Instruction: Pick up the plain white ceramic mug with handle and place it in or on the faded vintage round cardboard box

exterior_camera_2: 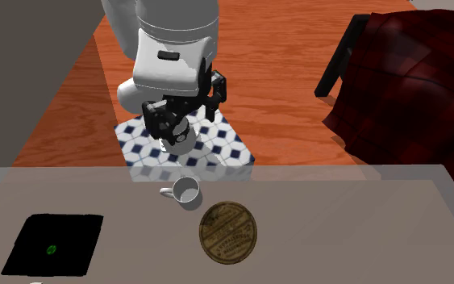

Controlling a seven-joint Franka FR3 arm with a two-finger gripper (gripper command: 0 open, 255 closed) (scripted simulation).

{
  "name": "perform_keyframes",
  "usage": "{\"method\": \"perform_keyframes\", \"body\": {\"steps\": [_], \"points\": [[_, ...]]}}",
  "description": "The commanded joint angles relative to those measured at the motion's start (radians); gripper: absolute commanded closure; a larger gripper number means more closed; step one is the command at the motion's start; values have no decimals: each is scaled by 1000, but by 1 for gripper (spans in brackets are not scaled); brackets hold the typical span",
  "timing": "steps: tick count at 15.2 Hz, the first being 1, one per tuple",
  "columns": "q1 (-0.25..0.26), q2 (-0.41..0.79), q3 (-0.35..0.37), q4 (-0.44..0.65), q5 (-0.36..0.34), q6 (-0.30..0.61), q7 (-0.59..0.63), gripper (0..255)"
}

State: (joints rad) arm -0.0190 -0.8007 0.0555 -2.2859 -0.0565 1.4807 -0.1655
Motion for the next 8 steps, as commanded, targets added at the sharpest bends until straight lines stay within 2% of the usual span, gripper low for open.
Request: {"method": "perform_keyframes", "body": {"steps": [1, 8], "points": [[0, 0, 0, 0, 0, 0, 0, 0], [15, -98, -74, -294, -6, 226, -88, 0]]}}
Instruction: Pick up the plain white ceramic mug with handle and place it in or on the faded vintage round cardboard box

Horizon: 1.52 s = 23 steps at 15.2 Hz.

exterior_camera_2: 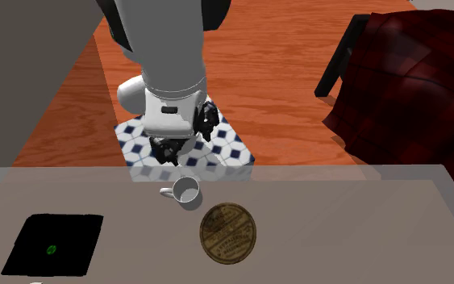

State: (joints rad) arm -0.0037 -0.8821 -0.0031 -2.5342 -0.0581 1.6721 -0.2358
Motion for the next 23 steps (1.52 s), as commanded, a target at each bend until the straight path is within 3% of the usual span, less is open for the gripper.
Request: {"method": "perform_keyframes", "body": {"steps": [1, 9, 17, 23], "points": [[1, -25, -27, -84, -7, 69, -31, 0], [-1, -21, -130, -352, -34, 370, -146, 0], [-4, 43, -141, -426, -44, 508, -146, 0], [-4, 43, -141, -426, -44, 508, -146, 0]]}}
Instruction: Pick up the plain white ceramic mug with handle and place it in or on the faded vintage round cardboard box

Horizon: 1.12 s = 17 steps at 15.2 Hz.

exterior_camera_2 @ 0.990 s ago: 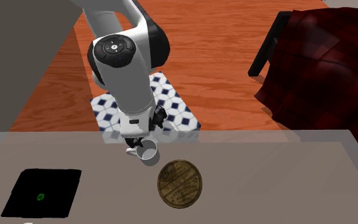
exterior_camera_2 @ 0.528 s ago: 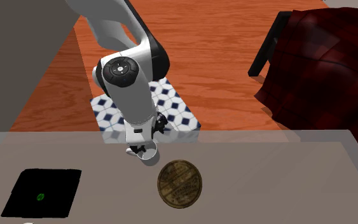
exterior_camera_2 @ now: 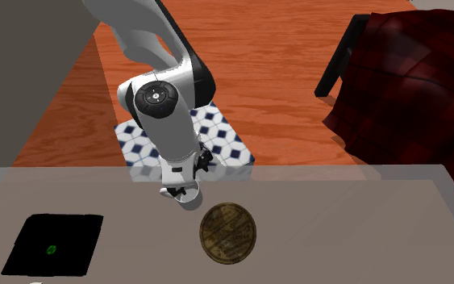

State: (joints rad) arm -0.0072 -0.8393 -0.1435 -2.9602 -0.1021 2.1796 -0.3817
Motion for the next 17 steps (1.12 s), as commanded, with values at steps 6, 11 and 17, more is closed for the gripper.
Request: {"method": "perform_keyframes", "body": {"steps": [6, 11, 17], "points": [[0, 0, 0, 0, 0, 0, 0, 255], [0, 0, 0, 0, 0, 0, 0, 255], [3, -39, 8, 50, 7, -88, 1, 255]]}}
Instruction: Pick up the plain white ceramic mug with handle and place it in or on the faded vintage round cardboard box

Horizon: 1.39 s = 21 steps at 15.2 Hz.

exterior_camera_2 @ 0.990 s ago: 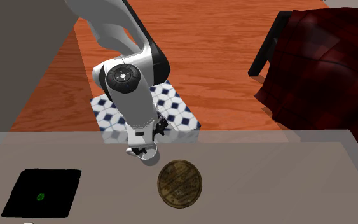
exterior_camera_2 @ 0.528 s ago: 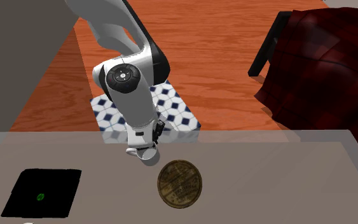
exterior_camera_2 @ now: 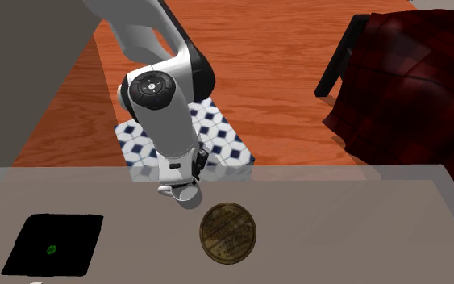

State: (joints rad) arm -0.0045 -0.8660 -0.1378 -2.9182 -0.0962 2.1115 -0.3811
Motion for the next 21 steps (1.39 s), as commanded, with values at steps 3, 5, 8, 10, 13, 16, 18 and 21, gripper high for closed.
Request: {"method": "perform_keyframes", "body": {"steps": [3, 5, 8, 10, 13, 16, 18, 21], "points": [[2, -29, 6, 41, 6, -70, 1, 255], [4, -38, 9, 64, 9, -102, 1, 255], [6, -49, 13, 99, 13, -148, 2, 255], [7, -54, 16, 124, 15, -178, 2, 255], [9, -59, 19, 162, 19, -221, 2, 255], [11, -61, 23, 201, 22, -262, 3, 255], [12, -61, 25, 228, 24, -288, 3, 255], [35, 72, 40, 328, 43, -255, 23, 255]]}}
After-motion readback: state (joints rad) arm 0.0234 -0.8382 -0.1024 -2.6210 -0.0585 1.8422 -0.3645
